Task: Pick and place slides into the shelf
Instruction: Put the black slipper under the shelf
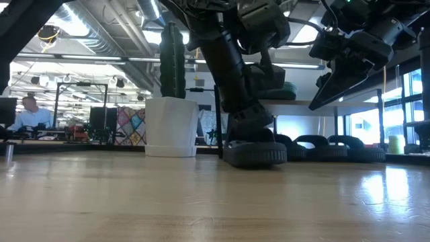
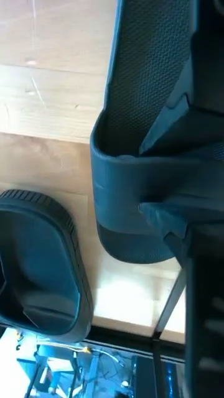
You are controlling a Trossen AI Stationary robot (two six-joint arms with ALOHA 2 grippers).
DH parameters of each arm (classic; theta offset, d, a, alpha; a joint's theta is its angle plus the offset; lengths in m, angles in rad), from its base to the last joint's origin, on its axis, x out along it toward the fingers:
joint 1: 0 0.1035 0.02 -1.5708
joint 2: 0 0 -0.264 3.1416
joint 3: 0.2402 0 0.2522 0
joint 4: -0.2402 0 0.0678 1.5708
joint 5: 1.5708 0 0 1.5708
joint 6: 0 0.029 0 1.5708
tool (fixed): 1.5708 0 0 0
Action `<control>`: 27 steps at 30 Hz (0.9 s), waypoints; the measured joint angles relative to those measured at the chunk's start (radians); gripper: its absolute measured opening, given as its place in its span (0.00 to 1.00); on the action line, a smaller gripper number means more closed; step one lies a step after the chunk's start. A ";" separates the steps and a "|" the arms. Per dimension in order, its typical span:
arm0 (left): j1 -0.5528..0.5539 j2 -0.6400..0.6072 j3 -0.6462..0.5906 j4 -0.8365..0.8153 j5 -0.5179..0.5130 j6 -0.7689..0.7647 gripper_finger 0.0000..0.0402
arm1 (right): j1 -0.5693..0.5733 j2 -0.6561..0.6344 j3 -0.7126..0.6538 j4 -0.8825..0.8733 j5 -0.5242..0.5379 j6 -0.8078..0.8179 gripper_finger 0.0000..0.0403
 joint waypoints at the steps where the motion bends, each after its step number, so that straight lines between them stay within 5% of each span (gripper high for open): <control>1: 0.000 0.000 0.000 0.000 0.001 0.003 0.32 | 0.000 0.000 0.000 0.000 0.000 0.000 0.56; 7: -0.005 -0.018 0.000 -0.009 0.008 0.000 0.43 | 0.000 0.000 0.000 -0.002 0.000 0.000 0.56; 15: -0.032 -0.169 -0.001 -0.113 0.016 -0.033 0.44 | 0.000 0.000 0.000 -0.008 0.000 0.004 0.56; 21: -0.053 -0.330 -0.015 -0.209 0.185 -0.083 0.43 | 0.000 -0.001 0.000 -0.016 0.000 0.016 0.56; 27: -0.127 -0.511 -0.277 0.118 0.374 -0.141 0.43 | 0.000 0.000 0.000 0.005 0.000 0.019 0.56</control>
